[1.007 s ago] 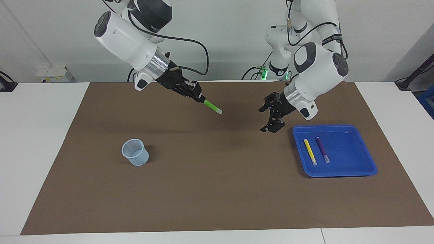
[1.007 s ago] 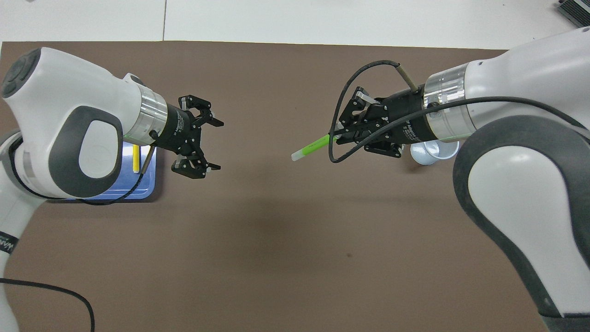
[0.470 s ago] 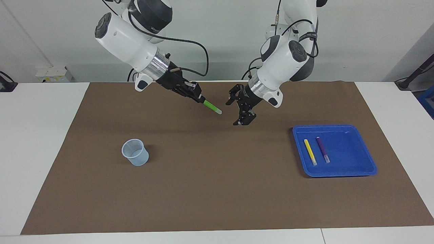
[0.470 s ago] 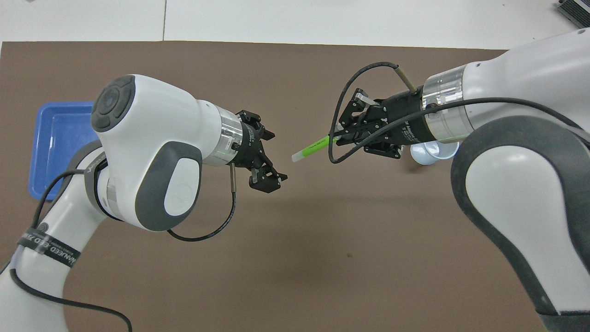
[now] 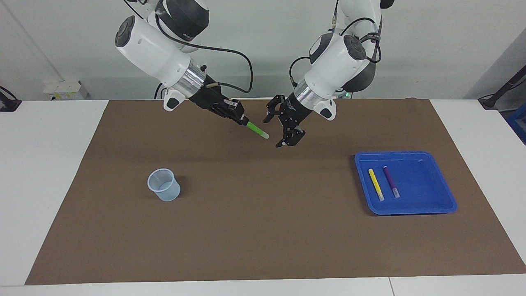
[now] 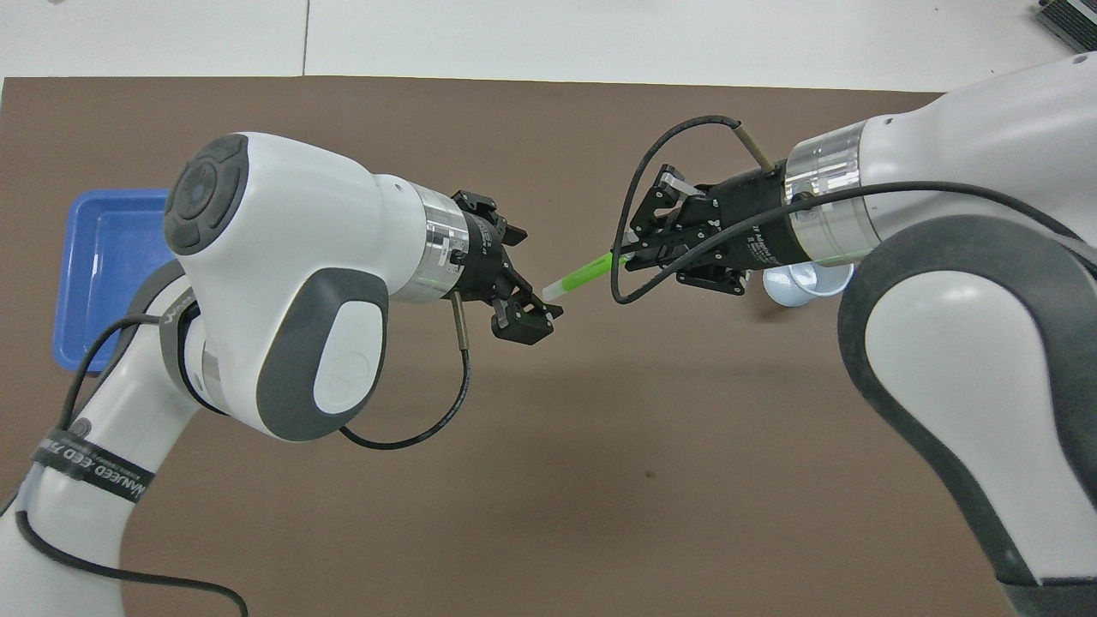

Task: Right arm passes pens to left for tray arrangement
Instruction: 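Hold out the green pen while the left gripper reaches toward it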

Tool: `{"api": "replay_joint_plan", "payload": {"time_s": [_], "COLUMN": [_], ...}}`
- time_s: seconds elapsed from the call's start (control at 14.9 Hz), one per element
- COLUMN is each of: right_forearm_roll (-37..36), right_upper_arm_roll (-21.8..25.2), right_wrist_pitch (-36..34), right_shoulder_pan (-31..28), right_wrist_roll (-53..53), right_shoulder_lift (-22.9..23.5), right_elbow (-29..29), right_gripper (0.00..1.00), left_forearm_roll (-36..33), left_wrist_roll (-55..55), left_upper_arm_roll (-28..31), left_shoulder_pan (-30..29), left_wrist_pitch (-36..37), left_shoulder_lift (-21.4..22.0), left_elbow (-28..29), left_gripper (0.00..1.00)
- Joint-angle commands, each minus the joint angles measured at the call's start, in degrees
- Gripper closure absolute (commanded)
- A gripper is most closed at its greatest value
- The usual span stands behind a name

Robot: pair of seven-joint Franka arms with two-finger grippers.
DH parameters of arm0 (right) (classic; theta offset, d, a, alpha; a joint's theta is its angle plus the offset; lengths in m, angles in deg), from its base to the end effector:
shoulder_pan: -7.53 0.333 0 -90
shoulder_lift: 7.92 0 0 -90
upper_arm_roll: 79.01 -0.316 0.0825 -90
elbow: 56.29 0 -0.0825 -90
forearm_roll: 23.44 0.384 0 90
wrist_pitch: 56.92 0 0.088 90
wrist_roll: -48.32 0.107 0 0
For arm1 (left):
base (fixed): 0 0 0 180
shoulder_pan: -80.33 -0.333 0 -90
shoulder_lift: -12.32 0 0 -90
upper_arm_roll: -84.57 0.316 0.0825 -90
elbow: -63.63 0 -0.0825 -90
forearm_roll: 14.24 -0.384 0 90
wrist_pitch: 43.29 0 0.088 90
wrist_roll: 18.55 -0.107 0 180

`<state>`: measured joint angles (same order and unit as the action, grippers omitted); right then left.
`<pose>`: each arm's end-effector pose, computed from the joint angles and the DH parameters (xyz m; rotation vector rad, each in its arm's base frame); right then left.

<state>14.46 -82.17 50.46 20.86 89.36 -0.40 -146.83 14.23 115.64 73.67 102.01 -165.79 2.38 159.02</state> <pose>0.5831 0.2190 0.5883 -2.3806 0.7118 0.2284 0.5366 -0.3571 0.5394 1.4853 2.2843 -0.6304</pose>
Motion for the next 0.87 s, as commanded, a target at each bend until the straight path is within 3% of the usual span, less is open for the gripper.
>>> {"api": "replay_joint_plan", "payload": {"time_s": [0.0,0.2,0.6,0.81], "right_forearm_roll": [1.1,1.1,1.0,0.9], "right_upper_arm_roll": [0.0,0.0,0.0,0.0], "right_wrist_pitch": [1.3,1.3,1.3,1.3], "right_shoulder_pan": [-0.1,-0.1,-0.1,-0.1], "right_wrist_roll": [-1.0,-1.3,-1.4,-1.5], "right_shoulder_lift": [-0.8,-0.8,-0.8,-0.9], "right_elbow": [-1.5,-1.5,-1.6,-1.6], "right_gripper": [1.0,1.0,1.0,1.0], "left_forearm_roll": [-1.1,-2.4,-2.5,-2.5], "left_wrist_roll": [4.7,8.4,8.2,7.9], "left_upper_arm_roll": [0.8,0.8,0.9,1.1], "left_shoulder_pan": [3.6,5.6,5.4,5.1], "left_wrist_pitch": [-4.0,-10.6,-9.3,-7.7], "left_shoulder_lift": [0.1,0.1,0.0,0.3], "left_elbow": [0.4,1.6,1.2,1.0], "left_gripper": [0.0,0.0,0.02,0.11]}}
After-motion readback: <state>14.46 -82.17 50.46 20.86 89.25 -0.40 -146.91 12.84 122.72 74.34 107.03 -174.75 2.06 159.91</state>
